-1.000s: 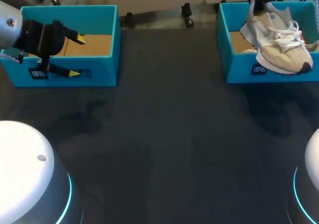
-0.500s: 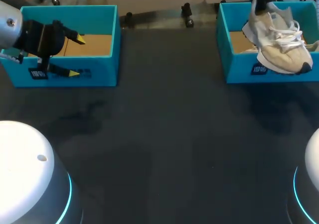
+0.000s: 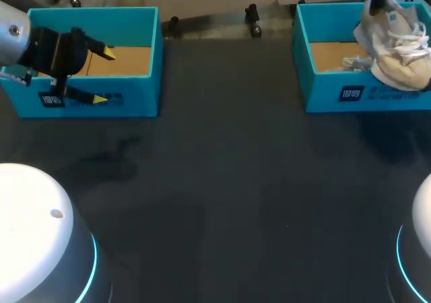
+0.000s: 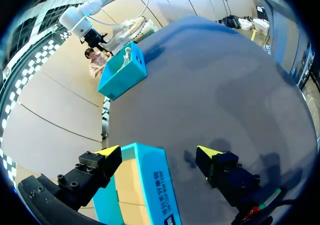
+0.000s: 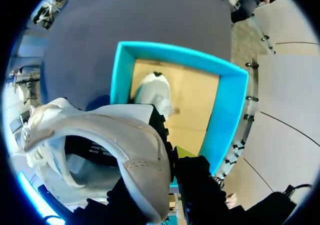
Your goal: Take the shoe out of the shoebox, open the shoe tongue, remove and reinsert the insole, then place the shoe into the shoebox
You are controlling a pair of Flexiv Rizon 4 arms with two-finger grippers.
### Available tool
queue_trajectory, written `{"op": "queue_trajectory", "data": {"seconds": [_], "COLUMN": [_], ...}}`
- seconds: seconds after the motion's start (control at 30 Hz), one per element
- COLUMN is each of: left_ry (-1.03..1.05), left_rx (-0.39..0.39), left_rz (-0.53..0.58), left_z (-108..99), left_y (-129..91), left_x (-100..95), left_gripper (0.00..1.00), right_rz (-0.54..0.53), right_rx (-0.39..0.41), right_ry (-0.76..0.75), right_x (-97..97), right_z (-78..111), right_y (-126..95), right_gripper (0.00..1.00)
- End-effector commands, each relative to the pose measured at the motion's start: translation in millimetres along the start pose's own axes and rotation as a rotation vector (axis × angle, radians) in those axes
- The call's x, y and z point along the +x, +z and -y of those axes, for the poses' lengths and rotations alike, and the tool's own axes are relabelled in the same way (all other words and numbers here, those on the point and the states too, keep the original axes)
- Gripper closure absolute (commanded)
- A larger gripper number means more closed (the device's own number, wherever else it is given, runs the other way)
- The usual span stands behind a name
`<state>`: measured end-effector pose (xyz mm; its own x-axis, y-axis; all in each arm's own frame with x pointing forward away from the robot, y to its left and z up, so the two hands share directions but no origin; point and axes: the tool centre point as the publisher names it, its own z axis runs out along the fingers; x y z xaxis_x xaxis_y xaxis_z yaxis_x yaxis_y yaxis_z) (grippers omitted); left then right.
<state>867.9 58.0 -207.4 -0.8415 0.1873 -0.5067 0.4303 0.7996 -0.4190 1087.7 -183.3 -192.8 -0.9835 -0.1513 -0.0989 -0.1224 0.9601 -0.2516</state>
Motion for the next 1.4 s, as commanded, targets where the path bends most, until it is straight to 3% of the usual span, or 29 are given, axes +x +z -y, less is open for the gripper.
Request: {"op": "queue_trajectory", "data": {"seconds": [0.03, 0.33, 0.67, 0.87, 1.4], "left_ry": [0.000, 0.000, 0.000, 0.000, 0.000], "left_rx": [-0.003, -0.003, -0.003, -0.003, -0.003], "left_rz": [0.000, 0.000, 0.000, 0.000, 0.000], "left_z": [1, 1, 1, 1, 1], "left_y": [-1, -1, -1, -1, -1], "left_x": [1.0, 1.0, 1.0, 1.0, 1.0], "left_gripper": [0.00, 0.00, 0.00, 0.00, 0.00], "right_rz": [-0.018, -0.036, -0.005, -0.027, -0.032], "right_rx": [-0.019, -0.007, 0.015, 0.016, 0.023], "right_ry": [0.003, 0.099, 0.310, 0.416, 0.941], "right_x": [-15.5, -40.9, -57.1, -55.8, -34.6], "right_z": [16.0, 53.9, 88.2, 88.4, 108.2], "right_y": [13, 42, 45, 46, 41], "right_gripper": [1.00, 1.00, 1.00, 1.00, 1.00]}}
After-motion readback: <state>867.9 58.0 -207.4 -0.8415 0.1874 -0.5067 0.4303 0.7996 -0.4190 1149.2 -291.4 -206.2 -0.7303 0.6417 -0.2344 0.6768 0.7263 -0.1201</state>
